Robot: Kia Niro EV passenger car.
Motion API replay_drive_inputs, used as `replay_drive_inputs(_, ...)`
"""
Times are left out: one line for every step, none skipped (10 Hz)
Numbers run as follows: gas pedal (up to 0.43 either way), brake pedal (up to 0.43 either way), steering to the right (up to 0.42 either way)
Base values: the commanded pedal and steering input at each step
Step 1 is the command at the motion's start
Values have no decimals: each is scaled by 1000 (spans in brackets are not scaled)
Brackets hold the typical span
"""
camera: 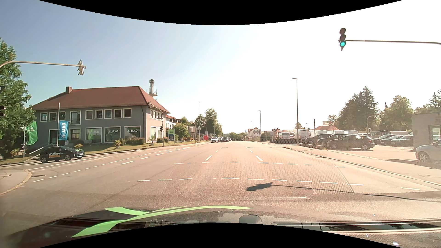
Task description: Follow the waypoints while adhering to traffic rules and regulations
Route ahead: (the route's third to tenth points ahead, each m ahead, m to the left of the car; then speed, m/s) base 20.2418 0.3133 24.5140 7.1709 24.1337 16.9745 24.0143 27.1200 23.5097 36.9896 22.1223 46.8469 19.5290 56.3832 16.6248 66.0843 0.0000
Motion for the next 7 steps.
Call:
replay_drive_inputs(0,280,-21)
replay_drive_inputs(0,280,-21)
replay_drive_inputs(0,280,-21)
replay_drive_inputs(0,280,-21)
replay_drive_inputs(0,280,-21)
replay_drive_inputs(0,280,-21)
replay_drive_inputs(0,280,-20)
